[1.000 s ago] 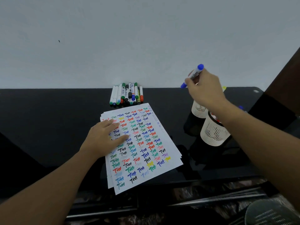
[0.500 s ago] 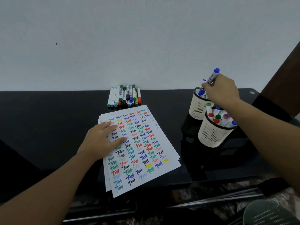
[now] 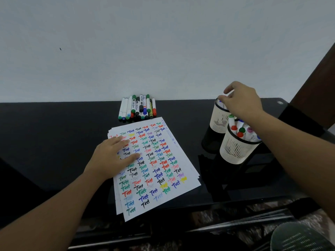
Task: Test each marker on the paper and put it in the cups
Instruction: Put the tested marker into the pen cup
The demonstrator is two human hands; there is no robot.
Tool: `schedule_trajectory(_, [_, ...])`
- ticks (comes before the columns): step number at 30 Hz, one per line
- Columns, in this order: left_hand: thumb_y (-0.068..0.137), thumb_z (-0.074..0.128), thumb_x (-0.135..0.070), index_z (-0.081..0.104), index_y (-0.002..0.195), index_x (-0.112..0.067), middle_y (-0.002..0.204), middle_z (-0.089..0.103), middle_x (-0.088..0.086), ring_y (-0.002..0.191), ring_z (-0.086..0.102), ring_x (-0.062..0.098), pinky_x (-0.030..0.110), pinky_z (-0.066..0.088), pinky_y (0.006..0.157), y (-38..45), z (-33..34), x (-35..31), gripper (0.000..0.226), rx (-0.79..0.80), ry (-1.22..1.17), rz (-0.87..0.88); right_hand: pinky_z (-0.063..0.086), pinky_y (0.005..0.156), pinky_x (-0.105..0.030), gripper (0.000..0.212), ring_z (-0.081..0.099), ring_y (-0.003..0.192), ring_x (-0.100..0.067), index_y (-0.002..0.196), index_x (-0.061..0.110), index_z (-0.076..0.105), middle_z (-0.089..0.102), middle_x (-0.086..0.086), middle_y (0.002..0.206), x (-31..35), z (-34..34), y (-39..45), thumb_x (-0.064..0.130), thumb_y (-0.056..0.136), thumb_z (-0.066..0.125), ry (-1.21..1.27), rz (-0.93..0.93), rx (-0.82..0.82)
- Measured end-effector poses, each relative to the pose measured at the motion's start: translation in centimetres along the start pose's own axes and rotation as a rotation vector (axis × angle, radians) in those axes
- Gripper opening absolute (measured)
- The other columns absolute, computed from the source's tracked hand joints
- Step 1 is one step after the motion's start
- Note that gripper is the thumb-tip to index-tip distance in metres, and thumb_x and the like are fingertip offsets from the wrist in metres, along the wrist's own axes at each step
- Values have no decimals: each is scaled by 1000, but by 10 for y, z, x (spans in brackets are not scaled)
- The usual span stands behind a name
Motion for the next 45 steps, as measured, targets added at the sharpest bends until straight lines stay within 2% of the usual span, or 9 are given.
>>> schedule_trajectory(5, [67, 37, -100, 53, 147, -30, 158, 43, -5, 146, 35, 17, 45, 28, 121, 0, -1, -1, 108, -1, -1, -3, 58, 88, -48, 13, 67, 93, -20, 98, 28, 62, 68, 10, 89, 31, 3, -1, 41, 98, 64, 1, -100, 13])
schedule_trajectory(10, [75, 48, -92, 50, 149, -31, 160, 39, -4, 148, 30, 18, 44, 24, 122, -1, 0, 0, 96, -2, -11, -16, 55, 84, -38, 16, 64, 92, -16, 99, 28, 68, 68, 13, 87, 81, 36, -18, 43, 98, 62, 14, -255, 145])
schedule_trajectory(14, [76, 45, -91, 46, 151, -33, 162, 34, -5, 150, 26, 17, 44, 20, 124, -1, 1, 0, 96, 20, 12, -22, 54, 86, -36, 19, 62, 98, -15, 116, 30, 67, 64, 11, 102, 122, 93, -42, 42, 103, 59, -115, -432, 361])
schedule_trajectory(20, [68, 32, -101, 47, 150, -34, 162, 35, -7, 151, 25, 15, 46, 19, 125, 1, 3, 3, 107, 30, -8, -23, 53, 95, -36, 36, 61, 114, -18, 143, 33, 57, 64, 1, 133, 129, 185, -43, 32, 107, 53, -128, -420, 534])
schedule_trajectory(26, [69, 31, -100, 49, 149, -35, 161, 37, -8, 150, 27, 14, 47, 20, 124, 4, 4, 6, 104, 5, -12, -7, 53, 98, -38, 58, 57, 125, -29, 159, 39, 37, 45, -11, 154, 130, 238, -11, 16, 107, 48, -178, -363, 558])
schedule_trajectory(32, [73, 35, -97, 48, 147, -39, 161, 36, -10, 149, 26, 12, 45, 18, 124, 5, 5, 8, 95, -8, -10, -1, 56, 95, -44, 75, 56, 120, -30, 158, 36, 40, 53, -7, 140, 141, 259, 9, -1, 95, 56, -268, -395, 532])
schedule_trajectory(36, [74, 34, -96, 49, 147, -39, 160, 37, -10, 149, 27, 11, 46, 18, 124, 6, 5, 8, 94, -11, -16, 3, 54, 86, -41, 65, 58, 109, -26, 145, 32, 51, 61, -4, 127, 143, 259, 15, -4, 92, 57, -288, -433, 470])
schedule_trajectory(41, [76, 35, -94, 46, 149, -40, 161, 34, -11, 149, 24, 10, 41, 13, 124, 6, 6, 8, 91, 5, -4, -1, 38, 76, -36, 44, 54, 93, -21, 129, 34, 55, 59, 2, 107, 142, 257, 19, 3, 97, 55, -383, -548, 382])
schedule_trajectory(45, [78, 37, -92, 45, 149, -40, 162, 32, -12, 150, 22, 10, 41, 11, 124, 5, 6, 7, 89, 17, -2, -6, 41, 84, -38, 36, 52, 110, -24, 132, 39, 56, 56, -3, 119, 148, 251, 19, 18, 103, 58, -477, -681, 294])
Point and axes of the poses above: each hand's wrist, its own y-axis towards the middle knuckle, its own z-axis out of the palm, x = y × z, the point moved 10 cm from there along y, towards the middle knuckle
